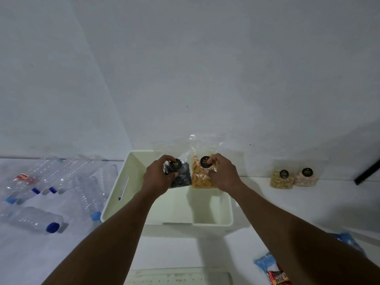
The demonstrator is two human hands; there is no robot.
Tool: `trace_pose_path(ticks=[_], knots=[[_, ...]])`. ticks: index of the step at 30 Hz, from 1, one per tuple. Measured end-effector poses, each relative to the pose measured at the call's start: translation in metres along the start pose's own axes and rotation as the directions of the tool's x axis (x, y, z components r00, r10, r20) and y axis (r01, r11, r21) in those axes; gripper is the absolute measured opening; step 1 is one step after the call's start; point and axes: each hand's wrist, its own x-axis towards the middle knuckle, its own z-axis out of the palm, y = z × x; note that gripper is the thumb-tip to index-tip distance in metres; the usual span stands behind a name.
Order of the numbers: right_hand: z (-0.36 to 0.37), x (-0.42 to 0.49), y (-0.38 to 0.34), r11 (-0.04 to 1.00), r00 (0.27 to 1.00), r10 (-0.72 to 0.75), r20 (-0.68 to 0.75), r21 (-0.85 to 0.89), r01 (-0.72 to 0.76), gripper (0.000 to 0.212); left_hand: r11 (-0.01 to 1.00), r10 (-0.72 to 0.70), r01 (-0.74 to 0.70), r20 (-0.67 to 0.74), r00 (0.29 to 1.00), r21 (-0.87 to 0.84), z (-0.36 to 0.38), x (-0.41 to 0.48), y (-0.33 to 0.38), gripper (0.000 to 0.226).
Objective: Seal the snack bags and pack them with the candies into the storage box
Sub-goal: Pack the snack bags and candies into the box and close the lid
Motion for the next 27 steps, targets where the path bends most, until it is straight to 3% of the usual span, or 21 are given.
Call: trace_pose_path(ticks=[10, 16, 19, 24, 27], knots=[[0.05, 0.075, 0.041, 0.951, 0.99, 0.11, 0.084, -0.298, -0.081, 0.031, 0.997, -0.077, 0.076, 0.088, 0.993, 0.014, 0.057, 0.068, -0.064, 0.041], [0.06, 0.088, 0.061, 0.889, 0.963, 0.242, 0.115, -0.423, -0.173, 0.034, 0.991, -0.09, 0.061, 0.271, 0.958, 0.115, 0.08, 0.08, -0.08, 0.044], [0.058, 0.081, 0.053, 0.886, 0.961, 0.261, 0.085, -0.416, -0.204, 0.036, 0.982, -0.078, 0.01, 0.351, 0.933, 0.189, 0.078, 0.073, -0.074, 0.049], [0.035, 0.055, 0.029, 0.946, 0.971, 0.232, 0.056, -0.246, -0.212, 0.035, 0.97, -0.094, -0.006, 0.401, 0.911, 0.241, 0.06, 0.056, -0.052, 0.048], [0.007, 0.031, 0.016, 0.968, 0.988, 0.149, 0.051, -0.213, -0.135, 0.03, 0.983, -0.054, -0.019, 0.386, 0.921, 0.183, 0.048, 0.041, -0.027, 0.03]])
